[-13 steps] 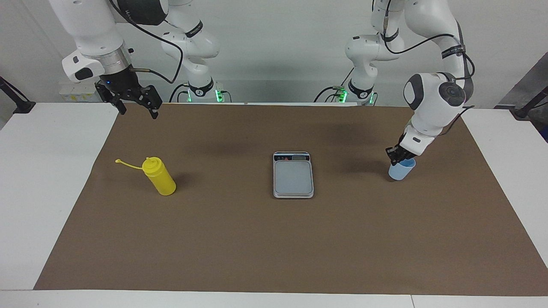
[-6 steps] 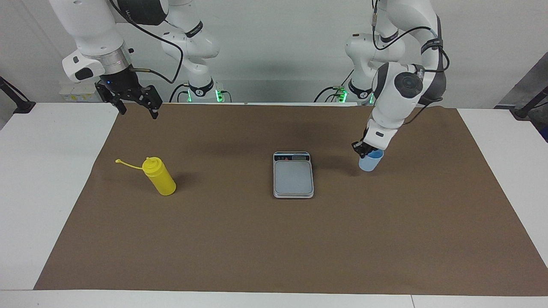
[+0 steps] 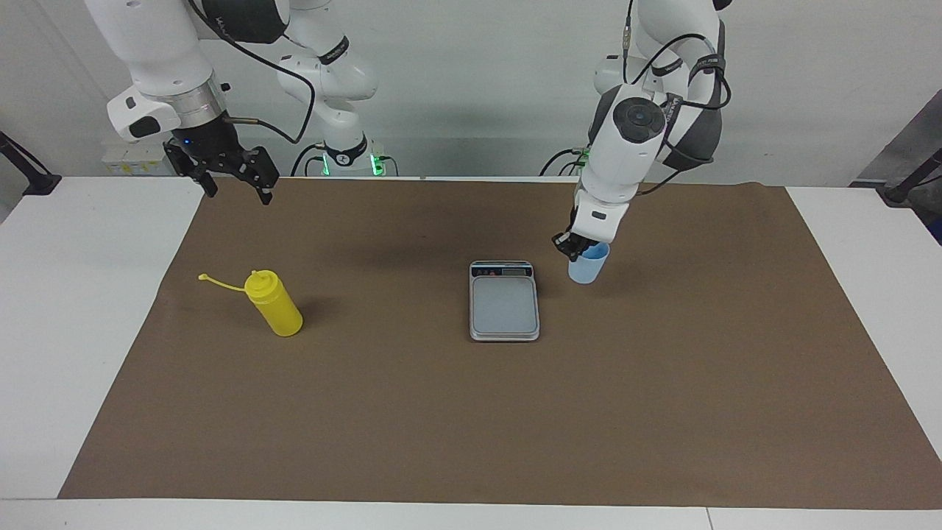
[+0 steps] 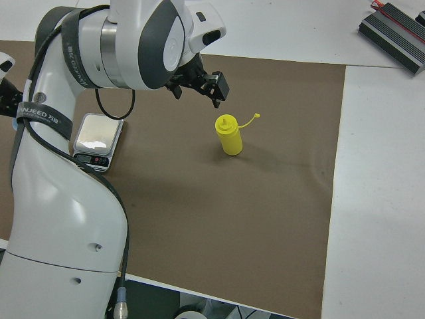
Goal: Pour seasoning into cup on scale with both arms
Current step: 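Lift the blue cup with the left gripper and carry it over the scale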
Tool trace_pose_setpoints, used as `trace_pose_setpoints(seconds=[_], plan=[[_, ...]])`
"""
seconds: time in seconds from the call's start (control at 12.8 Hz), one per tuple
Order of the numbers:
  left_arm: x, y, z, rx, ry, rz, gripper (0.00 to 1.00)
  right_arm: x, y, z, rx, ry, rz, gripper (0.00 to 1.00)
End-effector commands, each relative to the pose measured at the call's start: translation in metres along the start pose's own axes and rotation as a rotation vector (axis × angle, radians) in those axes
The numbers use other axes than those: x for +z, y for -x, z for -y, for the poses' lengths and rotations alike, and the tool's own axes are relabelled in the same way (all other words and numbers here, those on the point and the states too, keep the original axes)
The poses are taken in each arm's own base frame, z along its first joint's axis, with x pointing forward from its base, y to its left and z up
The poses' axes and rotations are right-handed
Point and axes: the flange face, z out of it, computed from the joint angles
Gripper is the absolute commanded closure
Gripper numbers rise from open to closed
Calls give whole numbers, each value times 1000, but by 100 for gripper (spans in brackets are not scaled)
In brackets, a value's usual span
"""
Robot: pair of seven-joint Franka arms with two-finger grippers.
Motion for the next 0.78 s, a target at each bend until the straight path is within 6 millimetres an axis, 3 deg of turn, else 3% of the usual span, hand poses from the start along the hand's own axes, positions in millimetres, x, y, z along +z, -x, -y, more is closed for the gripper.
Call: trace_pose_setpoints(seconds=[0.0,0.16,0.39,0.7], plan=[[2,4,-34,-57,0,28,100,-1,4,-2,15,-13,2,0],[19,4,-67,-103,-8,32,100,-1,4,-2,15,-13,2,0],[35,5,-98,-141,-5,35,100,-1,4,-2,15,-13,2,0],[46,-5,-119,-176,15,26,100,-1,5,-1,14,-13,2,0]])
